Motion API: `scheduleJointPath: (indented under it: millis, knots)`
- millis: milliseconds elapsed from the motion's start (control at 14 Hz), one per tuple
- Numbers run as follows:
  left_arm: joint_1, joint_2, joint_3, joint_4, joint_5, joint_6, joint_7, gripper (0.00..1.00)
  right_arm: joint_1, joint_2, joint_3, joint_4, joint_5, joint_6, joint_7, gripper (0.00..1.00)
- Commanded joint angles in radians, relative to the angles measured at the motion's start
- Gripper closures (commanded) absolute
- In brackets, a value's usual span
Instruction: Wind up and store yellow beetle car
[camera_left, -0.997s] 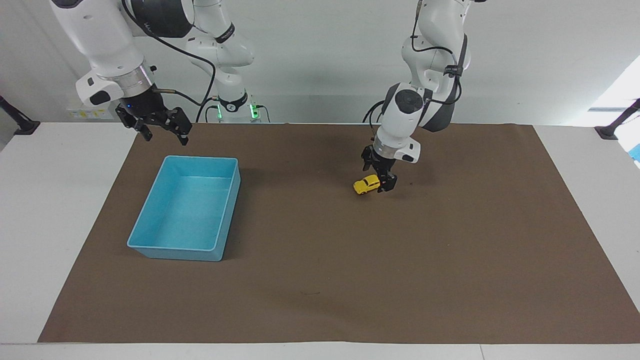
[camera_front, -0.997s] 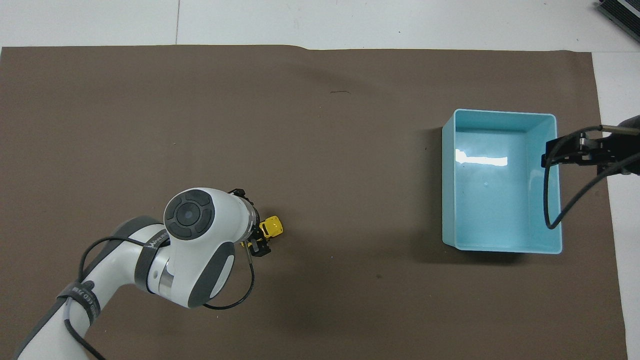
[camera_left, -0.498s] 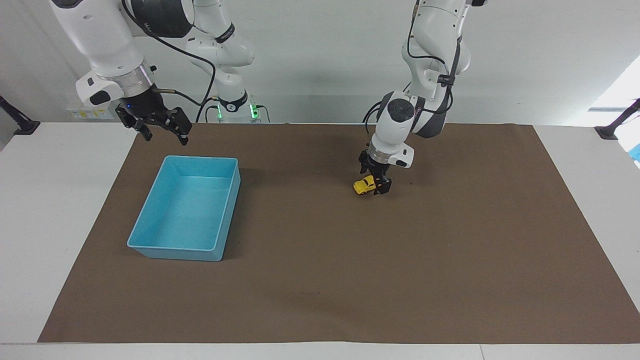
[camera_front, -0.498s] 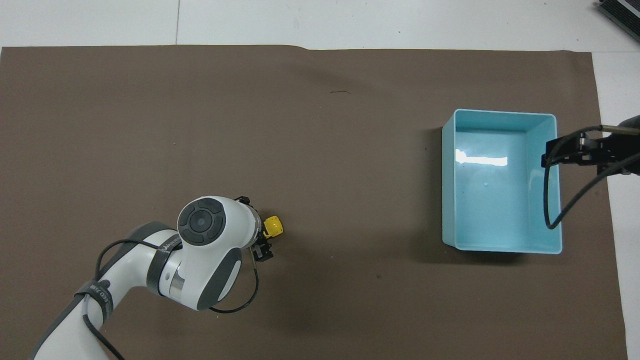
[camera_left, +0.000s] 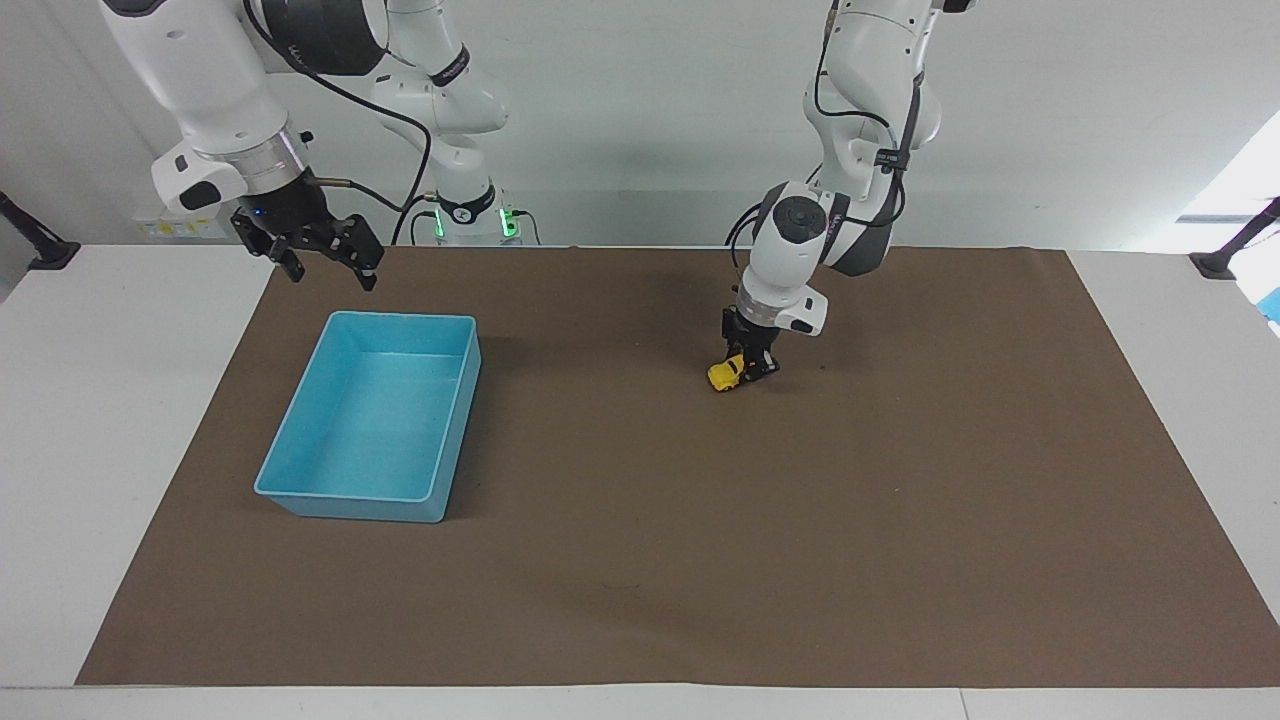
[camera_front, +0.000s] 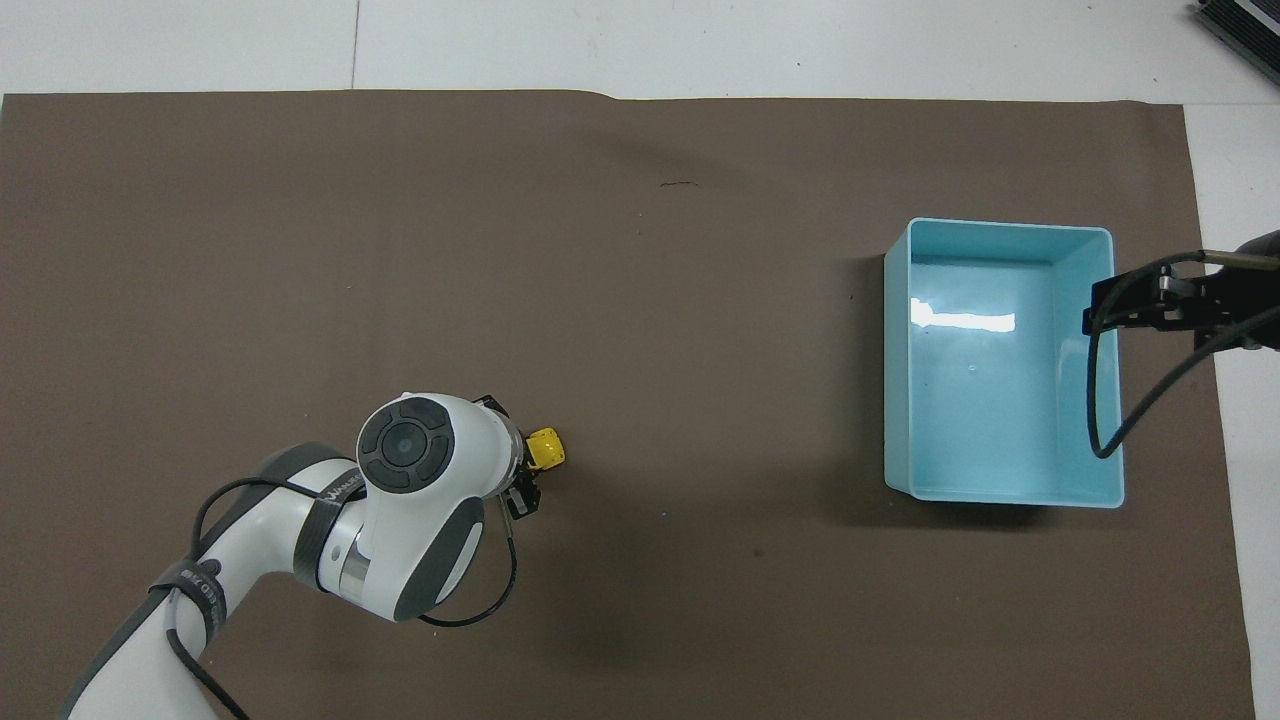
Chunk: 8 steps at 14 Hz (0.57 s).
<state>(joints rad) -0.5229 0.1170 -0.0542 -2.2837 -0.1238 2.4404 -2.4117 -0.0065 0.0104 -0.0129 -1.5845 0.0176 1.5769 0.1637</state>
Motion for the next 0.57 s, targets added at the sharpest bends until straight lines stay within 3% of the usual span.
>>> scheduleJointPath:
  millis: [0, 498]
  knots:
    - [-0.006, -0.013, 0.020, -0.042, 0.015, 0.031, 0.016, 1.00, 0.000, -0.015, -0.012, -0.011, 0.024, -0.006, -0.021, 0.00]
    - [0.069, -0.040, 0.027, -0.112, 0.016, 0.032, 0.097, 1.00, -0.001, -0.015, -0.012, -0.011, 0.024, -0.008, -0.021, 0.00]
